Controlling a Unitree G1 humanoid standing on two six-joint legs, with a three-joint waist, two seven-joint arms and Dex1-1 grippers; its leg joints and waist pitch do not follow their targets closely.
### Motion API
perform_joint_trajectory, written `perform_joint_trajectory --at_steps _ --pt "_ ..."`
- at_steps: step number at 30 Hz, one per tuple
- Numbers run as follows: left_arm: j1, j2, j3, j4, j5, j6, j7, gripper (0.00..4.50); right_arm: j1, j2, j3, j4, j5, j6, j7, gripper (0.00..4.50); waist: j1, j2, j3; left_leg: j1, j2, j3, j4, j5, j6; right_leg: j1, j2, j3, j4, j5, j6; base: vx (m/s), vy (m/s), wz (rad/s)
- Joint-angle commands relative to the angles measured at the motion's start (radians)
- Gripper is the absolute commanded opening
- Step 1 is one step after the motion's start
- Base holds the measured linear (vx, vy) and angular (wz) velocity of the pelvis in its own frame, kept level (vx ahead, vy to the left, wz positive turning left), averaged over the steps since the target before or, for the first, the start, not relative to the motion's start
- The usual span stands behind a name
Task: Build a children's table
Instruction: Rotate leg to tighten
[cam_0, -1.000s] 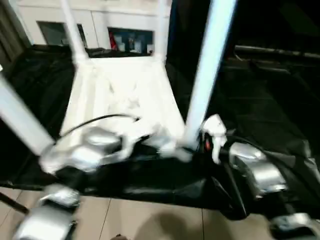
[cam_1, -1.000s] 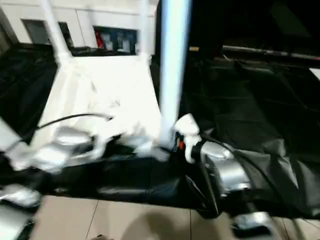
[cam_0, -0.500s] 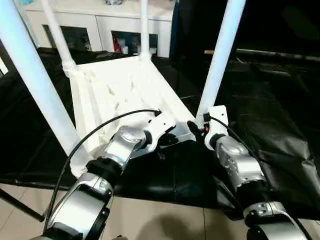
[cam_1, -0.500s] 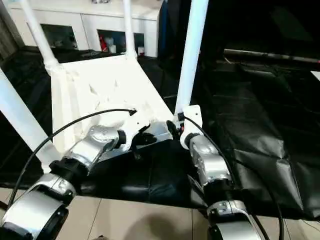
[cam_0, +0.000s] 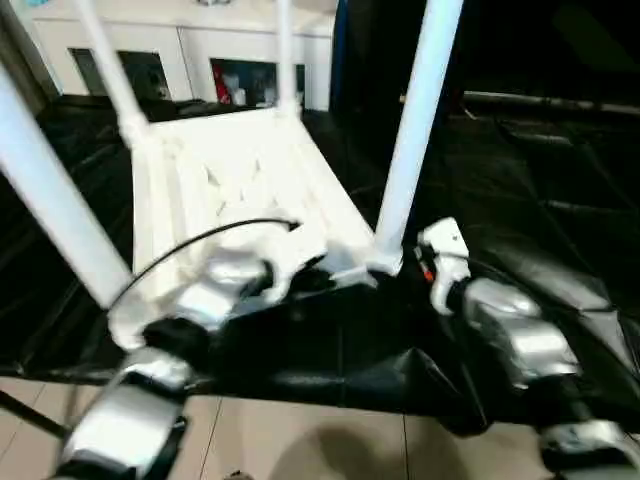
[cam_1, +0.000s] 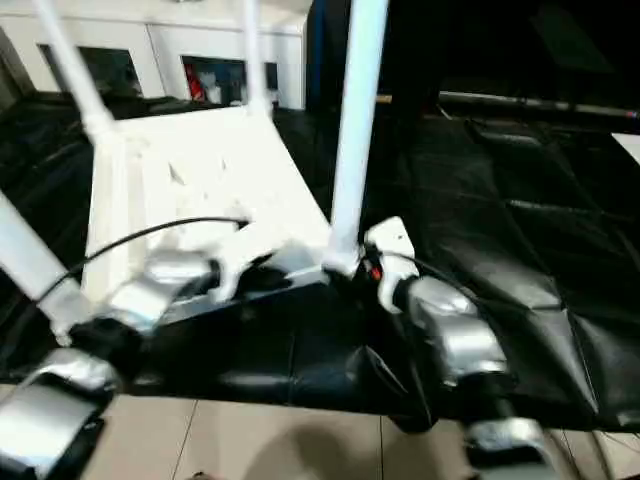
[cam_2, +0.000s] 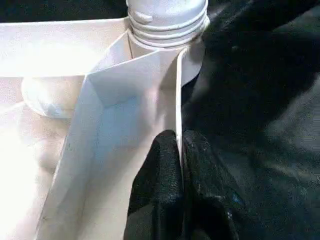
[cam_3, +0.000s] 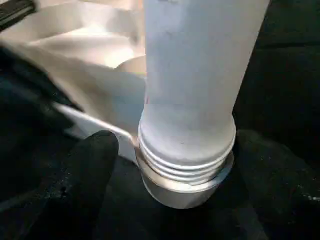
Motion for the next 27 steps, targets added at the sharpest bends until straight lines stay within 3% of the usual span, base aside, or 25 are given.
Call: perform_joint_trajectory --at_steps 1,9,11,21,27 --pt "0.027 -0.001 0.003 -0.038 -0.05 -0.018 -0.081 0.0 -0.003 0.001 0.024 -0.024 0.008 -0.014 0.05 3.97 0.001 -0.014 -0.058 0.008 0.04 -0.011 -0.065 -0.154 0.058 0.04 -0.081 0.044 -0.082 -0.122 -0.223 0.0 0.0 0.0" --pt "0.061 0.037 -0.011 -0.11 -0.077 0.01 -0.191 0.0 0.001 -0.01 0.038 -0.042 0.028 0.0 0.098 3.97 0.012 -0.01 -0.064 0.011 0.043 -0.008 -0.062 -0.095 0.076 0.043 -0.08 0.043 -0.065 0.015 -0.257 0.0 0.0 0.0" --pt "0.068 0.043 -0.01 -0.123 -0.084 0.021 -0.208 0.0 0.004 -0.006 0.034 -0.043 0.033 0.001 0.113 3.72 0.015 -0.01 -0.064 0.01 0.044 -0.007 -0.061 -0.085 0.082 0.043 -0.079 0.042 -0.061 0.048 -0.267 0.0 0.0 0.0" --pt "0.083 0.054 -0.001 -0.149 -0.083 0.045 -0.224 0.0 0.016 -0.015 0.049 -0.042 0.033 -0.003 0.14 2.84 0.014 -0.01 -0.062 0.011 0.043 -0.006 -0.062 -0.11 0.067 0.044 -0.081 0.042 -0.067 0.0 -0.257 0.0 0.0 0.0" --pt "0.086 0.055 0.002 -0.15 -0.078 0.05 -0.215 0.0 0.025 -0.013 0.056 -0.036 0.023 -0.01 0.139 2.72 0.015 -0.01 -0.065 0.011 0.042 -0.006 -0.06 -0.092 0.074 0.045 -0.081 0.042 -0.062 0.032 -0.261 0.0 0.0 0.0"
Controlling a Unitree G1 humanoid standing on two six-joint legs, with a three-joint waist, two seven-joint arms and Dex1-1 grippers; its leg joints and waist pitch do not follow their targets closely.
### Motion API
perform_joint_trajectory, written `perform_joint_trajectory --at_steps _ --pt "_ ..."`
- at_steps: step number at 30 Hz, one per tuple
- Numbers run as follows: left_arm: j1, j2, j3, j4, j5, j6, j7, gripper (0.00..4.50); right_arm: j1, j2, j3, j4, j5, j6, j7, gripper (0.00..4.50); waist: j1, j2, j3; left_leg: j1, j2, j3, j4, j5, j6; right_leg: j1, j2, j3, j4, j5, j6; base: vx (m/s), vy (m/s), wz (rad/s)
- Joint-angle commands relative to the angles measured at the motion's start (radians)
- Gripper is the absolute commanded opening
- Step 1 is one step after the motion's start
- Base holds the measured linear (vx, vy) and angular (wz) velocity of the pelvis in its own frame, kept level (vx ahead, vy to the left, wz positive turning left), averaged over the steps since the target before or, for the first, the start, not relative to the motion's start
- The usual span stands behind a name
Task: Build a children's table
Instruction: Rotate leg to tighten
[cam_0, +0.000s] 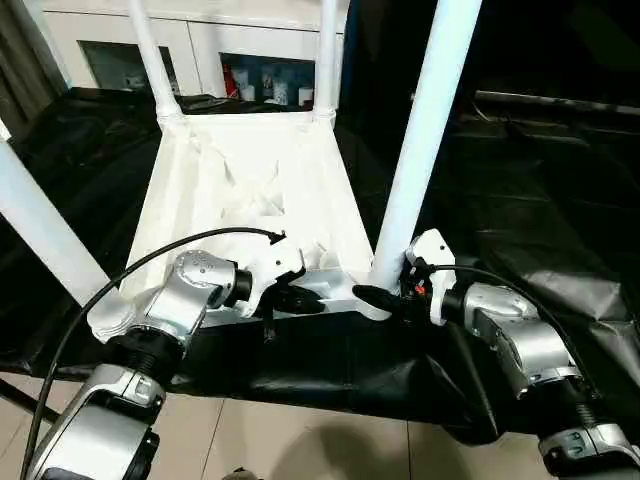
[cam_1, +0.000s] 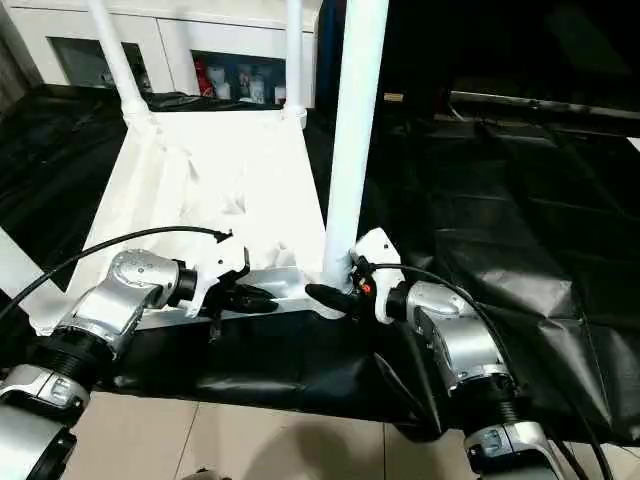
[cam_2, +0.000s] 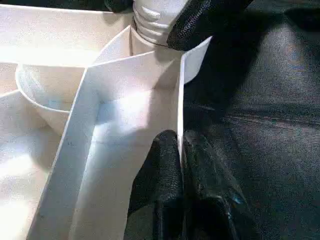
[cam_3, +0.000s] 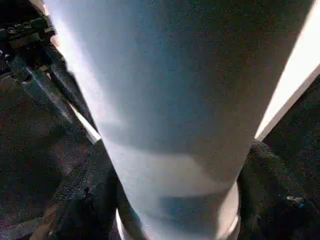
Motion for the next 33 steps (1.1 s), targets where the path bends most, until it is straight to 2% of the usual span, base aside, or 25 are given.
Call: perform_joint_trajectory --at_steps 1,4,6,8,9,11,13,14,17,23,25,27,28,30,31,32,33 --pt "0.014 -0.023 0.008 -0.008 -0.037 0.005 0.003 0.0 0.017 -0.006 0.01 -0.01 -0.01 0.001 -0.007 2.71 -0.002 -0.01 -0.065 0.015 0.042 -0.01 -0.06 -0.091 0.066 0.045 -0.079 0.042 -0.054 0.034 -0.261 0.0 0.0 0.0" --pt "0.003 -0.046 0.018 0.018 -0.02 0.007 0.068 0.0 0.016 0.023 -0.015 0.02 -0.017 0.008 -0.087 2.7 -0.003 -0.011 -0.063 0.015 0.042 -0.01 -0.061 -0.101 0.062 0.043 -0.08 0.042 -0.056 0.017 -0.261 0.0 0.0 0.0" --pt "-0.023 -0.08 0.023 0.063 0.004 0.008 0.156 0.0 0.013 0.076 -0.049 0.059 -0.026 0.023 -0.214 2.7 -0.006 -0.014 -0.059 0.017 0.041 -0.01 -0.065 -0.125 0.046 0.042 -0.08 0.043 -0.063 -0.038 -0.254 0.0 0.0 0.0" --pt "-0.049 -0.113 0.027 0.107 0.025 0.016 0.243 0.0 0.009 0.125 -0.074 0.092 -0.036 0.038 -0.33 2.7 -0.008 -0.012 -0.058 0.021 0.04 -0.011 -0.068 -0.159 0.016 0.038 -0.082 0.045 -0.073 -0.132 -0.234 0.0 0.0 0.0" --pt "-0.049 -0.113 0.027 0.107 0.025 0.016 0.243 0.0 0.009 0.125 -0.074 0.092 -0.036 0.038 -0.33 2.7 -0.009 -0.013 -0.056 0.023 0.04 -0.01 -0.069 -0.171 0.012 0.037 -0.082 0.045 -0.076 -0.15 -0.229 0.0 0.0 0.0" --pt "-0.086 -0.161 0.032 0.166 0.052 0.035 0.365 0.0 -0.005 0.191 -0.107 0.135 -0.044 0.056 -0.479 2.7 -0.009 -0.013 -0.053 0.026 0.04 -0.012 -0.073 -0.2 -0.004 0.032 -0.083 0.046 -0.084 -0.216 -0.205 0.0 0.0 0.0" --pt "-0.125 -0.216 0.043 0.223 0.063 0.053 0.482 0.0 -0.034 0.254 -0.138 0.185 -0.041 0.059 -0.608 2.69 -0.012 -0.009 -0.053 0.028 0.039 -0.013 -0.075 -0.215 -0.018 0.028 -0.083 0.047 -0.087 -0.246 -0.195 0.0 0.0 0.0" --pt "-0.125 -0.216 0.043 0.223 0.063 0.053 0.482 0.0 -0.034 0.254 -0.138 0.185 -0.041 0.059 -0.608 2.69 -0.01 -0.009 -0.054 0.031 0.039 -0.013 -0.076 -0.226 -0.024 0.027 -0.083 0.046 -0.089 -0.255 -0.191 0.0 0.0 0.0" --pt "-0.157 -0.261 0.036 0.273 0.087 0.039 0.581 0.0 -0.081 0.309 -0.147 0.247 -0.055 0.031 -0.711 2.69 -0.01 -0.011 -0.056 0.026 0.037 -0.012 -0.076 -0.213 -0.015 0.031 -0.081 0.045 -0.087 -0.216 -0.185 0.0 0.0 0.0" --pt "-0.161 -0.262 0.036 0.29 0.083 -0.006 0.538 0.0 -0.091 0.324 -0.111 0.242 -0.072 -0.049 -0.626 2.69 -0.009 -0.012 -0.058 0.02 0.037 -0.008 -0.074 -0.197 0.018 0.034 -0.086 0.042 -0.084 -0.167 -0.184 0.0 0.0 0.0" --pt "-0.154 -0.247 0.039 0.284 0.073 -0.027 0.503 0.0 -0.087 0.306 -0.096 0.22 -0.069 -0.079 -0.574 3.39 -0.007 -0.015 -0.059 0.018 0.037 -0.007 -0.073 -0.195 0.028 0.035 -0.087 0.043 -0.085 -0.178 -0.181 0.0 0.0 0.0" --pt "-0.142 -0.227 0.041 0.27 0.063 -0.049 0.459 0.0 -0.085 0.28 -0.09 0.199 -0.064 -0.089 -0.531 3.41 -0.007 -0.015 -0.059 0.016 0.037 -0.007 -0.072 -0.188 0.036 0.036 -0.087 0.043 -0.085 -0.168 -0.182 0.0 0.0 0.0" --pt "-0.126 -0.204 0.045 0.25 0.05 -0.069 0.406 0.0 -0.082 0.248 -0.088 0.17 -0.049 -0.084 -0.464 3.61 -0.013 -0.022 -0.06 0.003 0.035 -0.01 -0.074 -0.164 0.046 0.047 -0.086 0.039 -0.081 -0.155 -0.174 0.0 0.0 0.0" --pt "-0.118 -0.192 0.048 0.238 0.042 -0.076 0.378 0.0 -0.078 0.23 -0.087 0.152 -0.037 -0.075 -0.423 3.74 -0.015 -0.02 -0.059 0.004 0.035 -0.011 -0.074 -0.16 0.053 0.046 -0.086 0.036 -0.081 -0.163 -0.174 0.0 0.0 0.0" --pt "-0.107 -0.179 0.048 0.224 0.032 -0.091 0.343 0.0 -0.073 0.209 -0.082 0.131 -0.029 -0.068 -0.382 3.88 -0.017 -0.019 -0.059 0.009 0.036 -0.009 -0.071 -0.164 0.058 0.042 -0.088 0.038 -0.085 -0.172 -0.18 0.0 0.0 0.0" --pt "-0.09 -0.159 0.051 0.198 0.012 -0.098 0.285 0.0 -0.063 0.168 -0.068 0.095 -0.016 -0.048 -0.308 3.94 -0.018 -0.02 -0.061 0.01 0.037 -0.007 -0.069 -0.157 0.062 0.042 -0.088 0.04 -0.082 -0.158 -0.187 0.0 0.0 0.0" --pt "-0.08 -0.148 0.053 0.183 0.001 -0.097 0.254 0.0 -0.057 0.145 -0.06 0.075 -0.009 -0.034 -0.266 3.94 -0.019 -0.021 -0.063 0.006 0.037 -0.008 -0.067 -0.13 0.077 0.046 -0.087 0.039 -0.075 -0.11 -0.202 0.0 0.0 0.0"
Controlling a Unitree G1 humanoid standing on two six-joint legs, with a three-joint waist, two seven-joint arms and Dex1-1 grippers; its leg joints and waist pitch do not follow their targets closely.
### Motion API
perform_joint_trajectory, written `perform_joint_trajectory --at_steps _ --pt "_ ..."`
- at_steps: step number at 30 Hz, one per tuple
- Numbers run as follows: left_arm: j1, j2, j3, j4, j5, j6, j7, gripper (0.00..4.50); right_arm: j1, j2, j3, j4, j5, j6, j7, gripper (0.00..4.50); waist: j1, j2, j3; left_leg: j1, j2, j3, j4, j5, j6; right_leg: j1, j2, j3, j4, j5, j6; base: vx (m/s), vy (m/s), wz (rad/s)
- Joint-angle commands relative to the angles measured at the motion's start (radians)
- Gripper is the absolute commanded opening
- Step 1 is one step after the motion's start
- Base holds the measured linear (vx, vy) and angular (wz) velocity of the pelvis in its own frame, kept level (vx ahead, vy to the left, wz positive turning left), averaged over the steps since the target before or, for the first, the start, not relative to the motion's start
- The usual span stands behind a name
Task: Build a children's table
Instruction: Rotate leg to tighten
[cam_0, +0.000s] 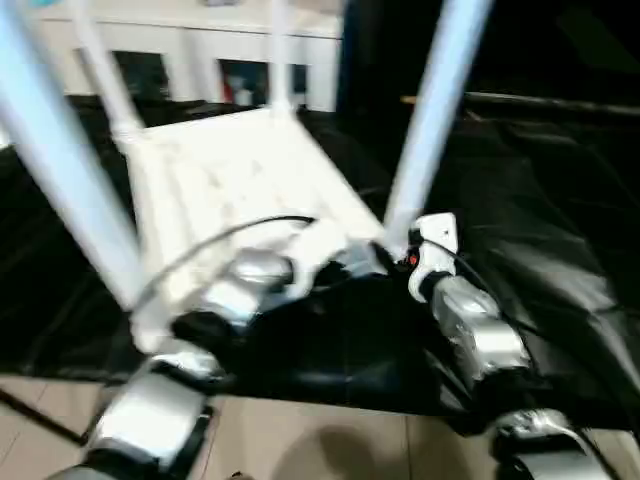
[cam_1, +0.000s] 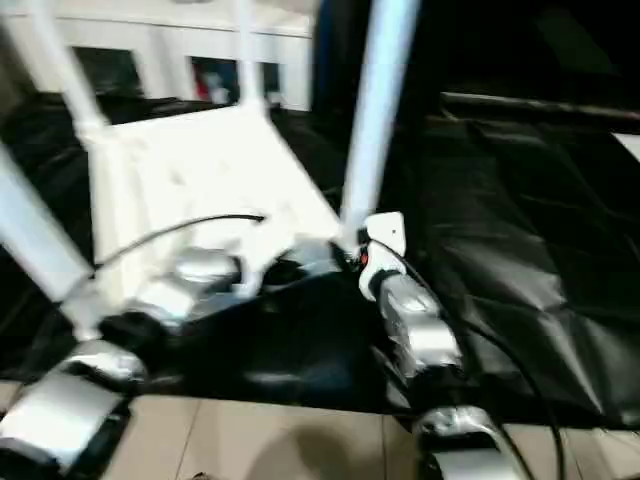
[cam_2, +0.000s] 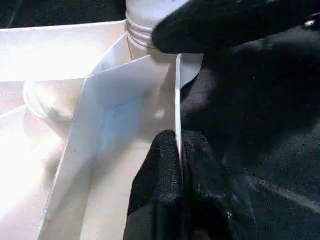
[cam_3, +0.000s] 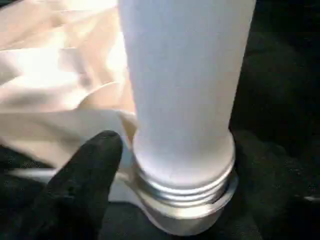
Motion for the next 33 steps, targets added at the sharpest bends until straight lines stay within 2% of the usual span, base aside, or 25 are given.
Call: perform_joint_trajectory --at_steps 1,2,3,5,8,12,13,14,16,17,25,29,33 --pt "0.04 0.006 0.021 -0.045 -0.079 -0.041 -0.102 0.0 0.009 -0.038 0.067 -0.086 0.035 0.035 0.162 3.94 0.01 -0.023 -0.063 0.003 0.04 -0.02 -0.055 -0.11 0.093 0.048 -0.072 0.041 -0.068 -0.068 -0.22 0.0 0.0 0.0" --pt "0.043 0.01 0.021 -0.051 -0.083 -0.04 -0.114 0.0 0.012 -0.049 0.071 -0.094 0.037 0.037 0.18 3.94 0.009 -0.021 -0.062 0.005 0.041 -0.018 -0.054 -0.107 0.104 0.044 -0.071 0.04 -0.067 -0.05 -0.233 0.0 0.0 0.0" --pt "0.059 0.034 0.015 -0.079 -0.099 -0.04 -0.172 0.0 0.028 -0.093 0.084 -0.128 0.045 0.052 0.26 3.94 0.007 -0.024 -0.061 0.004 0.041 -0.018 -0.055 -0.117 0.108 0.044 -0.071 0.039 -0.068 -0.061 -0.24 0.0 0.0 0.0" --pt "0.074 0.054 0.01 -0.111 -0.12 -0.023 -0.228 0.0 0.037 -0.124 0.095 -0.151 0.049 0.062 0.308 3.94 0.01 -0.022 -0.06 0.006 0.043 -0.016 -0.054 -0.123 0.106 0.042 -0.072 0.04 -0.068 -0.071 -0.244 0.0 0.0 0.0" --pt "0.105 0.08 0.004 -0.17 -0.142 0.013 -0.314 0.0 0.051 -0.162 0.123 -0.176 0.054 0.075 0.398 3.94 0.013 -0.021 -0.06 0.008 0.048 -0.015 -0.056 -0.13 0.099 0.04 -0.07 0.04 -0.065 -0.08 -0.252 0.0 0.0 0.0" --pt "0.122 0.094 0.003 -0.195 -0.151 0.035 -0.343 0.0 0.042 -0.177 0.145 -0.157 0.036 0.066 0.424 3.94 0.024 -0.02 -0.06 0.013 0.049 -0.013 -0.055 -0.128 0.088 0.036 -0.072 0.041 -0.066 -0.087 -0.254 0.0 0.0 0.0" --pt "0.13 0.1 0.004 -0.205 -0.154 0.042 -0.352 0.0 0.035 -0.182 0.152 -0.148 0.032 0.067 0.434 3.68 0.027 -0.021 -0.06 0.013 0.047 -0.012 -0.056 -0.128 0.083 0.036 -0.071 0.042 -0.065 -0.089 -0.25 0.0 0.0 0.0" --pt "0.133 0.101 0.004 -0.207 -0.154 0.041 -0.353 0.0 0.034 -0.183 0.153 -0.148 0.032 0.069 0.435 3.61 0.027 -0.024 -0.059 0.011 0.047 -0.012 -0.056 -0.13 0.081 0.036 -0.072 0.042 -0.066 -0.092 -0.247 0.0 0.0 0.0" --pt "0.139 0.104 0.009 -0.219 -0.151 0.049 -0.351 0.0 0.031 -0.186 0.15 -0.152 0.039 0.082 0.448 3.58 0.027 -0.023 -0.059 0.011 0.046 -0.013 -0.056 -0.128 0.078 0.038 -0.073 0.042 -0.066 -0.1 -0.24 0.0 0.0 0.0" --pt "0.141 0.105 0.011 -0.223 -0.151 0.053 -0.352 0.0 0.031 -0.187 0.15 -0.153 0.041 0.085 0.454 3.35 0.027 -0.025 -0.059 0.011 0.046 -0.014 -0.056 -0.127 0.078 0.038 -0.073 0.042 -0.066 -0.102 -0.238 0.0 0.0 0.0" --pt "0.143 0.108 0.022 -0.233 -0.143 0.061 -0.351 0.0 0.04 -0.209 0.175 -0.146 0.013 0.061 0.47 2.76 0.028 -0.026 -0.061 0.011 0.045 -0.012 -0.053 -0.109 0.087 0.037 -0.072 0.041 -0.064 -0.084 -0.238 0.0 0.0 0.0" --pt "0.144 0.109 0.022 -0.236 -0.14 0.064 -0.348 0.0 0.044 -0.211 0.179 -0.138 0.005 0.05 0.469 2.64 0.028 -0.027 -0.061 0.01 0.044 -0.013 -0.052 -0.104 0.089 0.039 -0.071 0.041 -0.063 -0.08 -0.237 0.0 0.0 0.0" --pt "0.137 0.094 0.027 -0.218 -0.119 0.063 -0.29 0.0 0.046 -0.186 0.156 -0.118 0.011 0.059 0.42 2.63 0.027 -0.027 -0.061 0.01 0.044 -0.012 -0.052 -0.107 0.09 0.038 -0.071 0.041 -0.063 -0.083 -0.24 0.0 0.0 0.0"
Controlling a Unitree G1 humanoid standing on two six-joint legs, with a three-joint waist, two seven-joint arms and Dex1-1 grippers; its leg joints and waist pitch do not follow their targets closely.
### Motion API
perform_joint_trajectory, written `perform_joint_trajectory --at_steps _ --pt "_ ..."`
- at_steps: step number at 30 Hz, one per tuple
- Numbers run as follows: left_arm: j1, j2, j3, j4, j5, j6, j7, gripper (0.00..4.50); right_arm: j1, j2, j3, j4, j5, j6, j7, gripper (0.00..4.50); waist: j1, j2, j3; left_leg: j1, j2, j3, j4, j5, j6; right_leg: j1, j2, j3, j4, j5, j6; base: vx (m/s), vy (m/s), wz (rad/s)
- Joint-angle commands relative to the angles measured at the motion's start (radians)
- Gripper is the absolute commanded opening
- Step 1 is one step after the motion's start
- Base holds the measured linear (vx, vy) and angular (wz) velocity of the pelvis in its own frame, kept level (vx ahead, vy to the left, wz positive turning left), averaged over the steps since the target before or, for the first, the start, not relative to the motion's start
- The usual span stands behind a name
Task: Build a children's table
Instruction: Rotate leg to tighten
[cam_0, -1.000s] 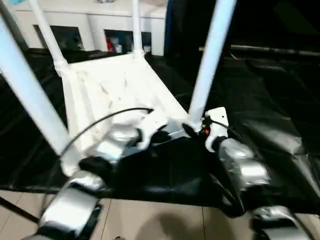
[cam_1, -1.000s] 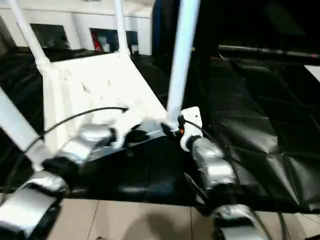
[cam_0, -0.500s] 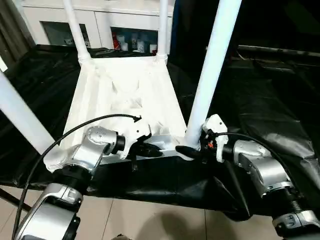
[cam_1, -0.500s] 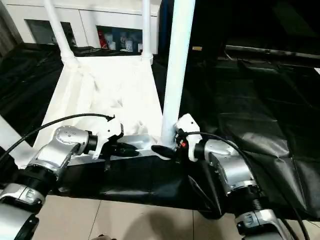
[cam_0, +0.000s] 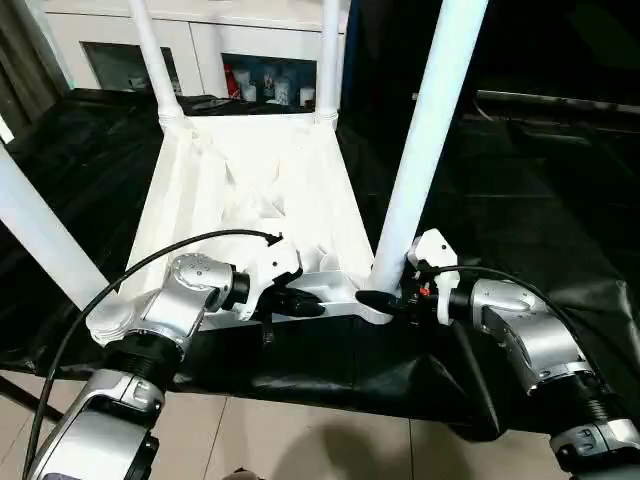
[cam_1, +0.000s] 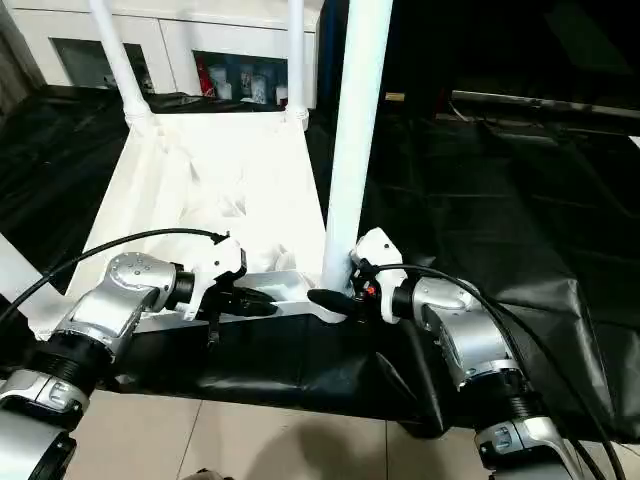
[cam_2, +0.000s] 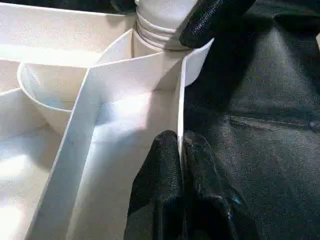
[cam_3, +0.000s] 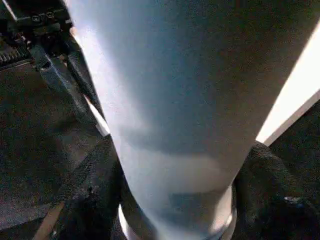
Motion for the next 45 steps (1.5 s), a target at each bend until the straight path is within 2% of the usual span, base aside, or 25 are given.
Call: perform_joint_trajectory --at_steps 1,5,9,10,11,12,15,16,18,19,20,22,24,26,28,29,31,32,36,41,42,44,45 --pt "-0.009 -0.058 0.039 0.036 -0.031 0.001 0.103 0.0 0.002 0.045 -0.024 0.058 -0.012 0.018 -0.104 2.63 -0.003 -0.025 -0.06 0.013 0.044 -0.016 -0.056 -0.118 0.081 0.035 -0.071 0.041 -0.066 -0.101 -0.238 0.0 0.0 0.0" --pt "-0.046 -0.112 0.041 0.097 0.002 0.007 0.228 0.0 -0.005 0.126 -0.083 0.118 -0.015 0.04 -0.304 2.62 -0.008 -0.026 -0.056 0.019 0.042 -0.019 -0.063 -0.177 0.034 0.032 -0.072 0.042 -0.08 -0.224 -0.209 0.0 0.0 0.0" --pt "-0.096 -0.201 0.03 0.165 0.042 0.031 0.389 0.0 -0.017 0.235 -0.128 0.165 -0.034 0.076 -0.545 2.62 -0.01 -0.022 -0.053 0.022 0.041 -0.019 -0.066 -0.2 0.013 0.028 -0.071 0.044 -0.089 -0.27 -0.184 0.0 0.0 0.0" --pt "-0.096 -0.201 0.03 0.165 0.042 0.031 0.389 0.0 -0.017 0.235 -0.128 0.165 -0.034 0.076 -0.545 2.62 -0.01 -0.023 -0.053 0.022 0.04 -0.02 -0.067 -0.207 0.008 0.028 -0.072 0.044 -0.09 -0.282 -0.181 0.0 0.0 0.0" --pt "-0.12 -0.236 0.023 0.197 0.058 0.043 0.447 0.0 -0.035 0.282 -0.142 0.191 -0.05 0.069 -0.641 2.62 -0.009 -0.022 -0.056 0.022 0.04 -0.022 -0.068 -0.204 0.004 0.031 -0.073 0.043 -0.089 -0.282 -0.176 0.0 0.0 0.0" --pt "-0.133 -0.252 0.018 0.22 0.071 0.043 0.48 0.0 -0.046 0.302 -0.136 0.206 -0.064 0.057 -0.671 2.62 -0.01 -0.013 -0.056 0.023 0.041 -0.024 -0.069 -0.201 -0.002 0.028 -0.073 0.044 -0.088 -0.267 -0.177 0.0 0.0 0.0" --pt "-0.149 -0.27 0.005 0.252 0.088 0.037 0.499 0.0 -0.062 0.331 -0.116 0.227 -0.092 0.013 -0.705 2.62 -0.011 -0.016 -0.059 0.025 0.04 -0.022 -0.069 -0.209 -0.004 0.029 -0.071 0.044 -0.089 -0.233 -0.178 0.0 0.0 0.0" --pt "-0.158 -0.276 0.003 0.272 0.097 0.02 0.512 0.0 -0.067 0.34 -0.09 0.23 -0.113 -0.012 -0.7 2.62 -0.011 -0.016 -0.059 0.021 0.038 -0.022 -0.068 -0.203 0.002 0.032 -0.069 0.044 -0.087 -0.196 -0.179 0.0 0.0 0.0" --pt "-0.159 -0.274 0.005 0.275 0.096 0.017 0.509 0.0 -0.064 0.34 -0.082 0.223 -0.113 -0.026 -0.683 2.62 -0.01 -0.018 -0.06 0.02 0.039 -0.023 -0.069 -0.203 0.008 0.034 -0.069 0.044 -0.086 -0.18 -0.181 0.0 0.0 0.0" --pt "-0.159 -0.27 0.008 0.276 0.093 0.019 0.503 0.0 -0.059 0.339 -0.082 0.21 -0.108 -0.039 -0.662 2.95 -0.01 -0.018 -0.061 0.022 0.039 -0.022 -0.068 -0.209 0.015 0.035 -0.07 0.043 -0.086 -0.178 -0.183 0.0 0.0 0.0" --pt "-0.158 -0.262 0.012 0.273 0.089 0.016 0.492 0.0 -0.051 0.334 -0.089 0.19 -0.088 -0.042 -0.627 2.95 -0.01 -0.018 -0.061 0.022 0.039 -0.022 -0.068 -0.209 0.015 0.035 -0.07 0.043 -0.086 -0.178 -0.183 0.0 0.0 0.0" --pt "-0.156 -0.245 0.018 0.273 0.084 0.003 0.473 0.0 -0.035 0.326 -0.111 0.152 -0.042 -0.043 -0.56 3.33 -0.005 -0.021 -0.061 0.022 0.04 -0.022 -0.068 -0.214 0.027 0.036 -0.072 0.044 -0.088 -0.189 -0.181 0.0 0.0 0.0" --pt "-0.152 -0.232 0.015 0.271 0.088 -0.021 0.462 0.0 -0.028 0.317 -0.119 0.136 -0.024 -0.04 -0.533 3.38 -0.007 -0.024 -0.06 0.017 0.04 -0.023 -0.069 -0.21 0.036 0.038 -0.071 0.042 -0.088 -0.194 -0.177 0.0 0.0 0.0" --pt "-0.122 -0.178 0.014 0.249 0.076 -0.083 0.369 0.0 0.003 0.251 -0.094 0.085 -0.011 -0.043 -0.404 3.67 -0.007 -0.028 -0.06 0.013 0.04 -0.024 -0.069 -0.209 0.048 0.042 -0.072 0.042 -0.089 -0.2 -0.168 0.0 0.0 0.0" --pt "-0.098 -0.147 0.018 0.223 0.051 -0.099 0.284 0.0 0.017 0.21 -0.084 0.055 0.001 -0.02 -0.33 3.77 -0.009 -0.027 -0.058 0.011 0.041 -0.025 -0.07 -0.21 0.054 0.042 -0.073 0.041 -0.09 -0.219 -0.166 0.0 0.0 0.0" --pt "-0.098 -0.147 0.018 0.223 0.051 -0.099 0.284 0.0 0.017 0.21 -0.084 0.055 0.001 -0.02 -0.33 3.85 -0.013 -0.025 -0.057 0.011 0.041 -0.026 -0.072 -0.213 0.05 0.039 -0.073 0.041 -0.091 -0.237 -0.168 0.0 0.0 0.0" --pt "-0.053 -0.087 0.021 0.154 0.007 -0.1 0.142 0.0 0.038 0.121 -0.055 0.0 0.023 0.002 -0.183 3.85 -0.016 -0.027 -0.059 0.012 0.044 -0.026 -0.07 -0.207 0.047 0.039 -0.075 0.041 -0.087 -0.228 -0.181 0.0 0.0 0.0" --pt "-0.051 -0.084 0.021 0.15 0.004 -0.1 0.135 0.0 0.039 0.117 -0.054 -0.002 0.024 0.003 -0.176 3.85 -0.019 -0.026 -0.059 0.011 0.045 -0.026 -0.07 -0.202 0.051 0.041 -0.072 0.04 -0.085 -0.209 -0.188 0.0 0.0 0.0" --pt "-0.024 -0.044 0.015 0.097 -0.023 -0.08 0.045 0.0 0.048 0.066 -0.045 -0.031 0.036 0.015 -0.091 3.85 -0.024 -0.026 -0.061 0.014 0.047 -0.023 -0.067 -0.176 0.064 0.037 -0.071 0.04 -0.077 -0.14 -0.222 0.0 0.0 0.0" --pt "0.009 0.005 0.005 0.031 -0.055 -0.052 -0.061 0.0 0.046 0.01 -0.011 -0.042 0.026 0.034 0.021 3.85 -0.016 -0.028 -0.064 0.012 0.047 -0.018 -0.06 -0.118 0.089 0.041 -0.068 0.038 -0.062 -0.033 -0.257 0.0 0.0 0.0" --pt "0.014 0.013 0.009 0.019 -0.057 -0.049 -0.064 0.0 0.045 -0.008 0.012 -0.042 0.024 0.04 0.053 3.85 -0.013 -0.028 -0.065 0.012 0.048 -0.016 -0.059 -0.107 0.094 0.041 -0.068 0.037 -0.059 -0.014 -0.261 0.0 0.0 0.0" --pt "0.018 0.018 0.01 0.013 -0.057 -0.044 -0.068 0.0 0.041 -0.013 0.021 -0.034 0.014 0.032 0.056 3.85 -0.008 -0.029 -0.063 0.013 0.048 -0.015 -0.058 -0.108 0.096 0.039 -0.069 0.038 -0.06 -0.016 -0.259 0.0 0.0 0.0" --pt "0.022 0.023 0.01 0.006 -0.055 -0.04 -0.068 0.0 0.038 -0.012 0.026 -0.024 0.006 0.024 0.057 3.58 -0.005 -0.03 -0.063 0.014 0.049 -0.016 -0.059 -0.118 0.089 0.038 -0.072 0.038 -0.061 -0.038 -0.256 0.0 0.0 0.0"
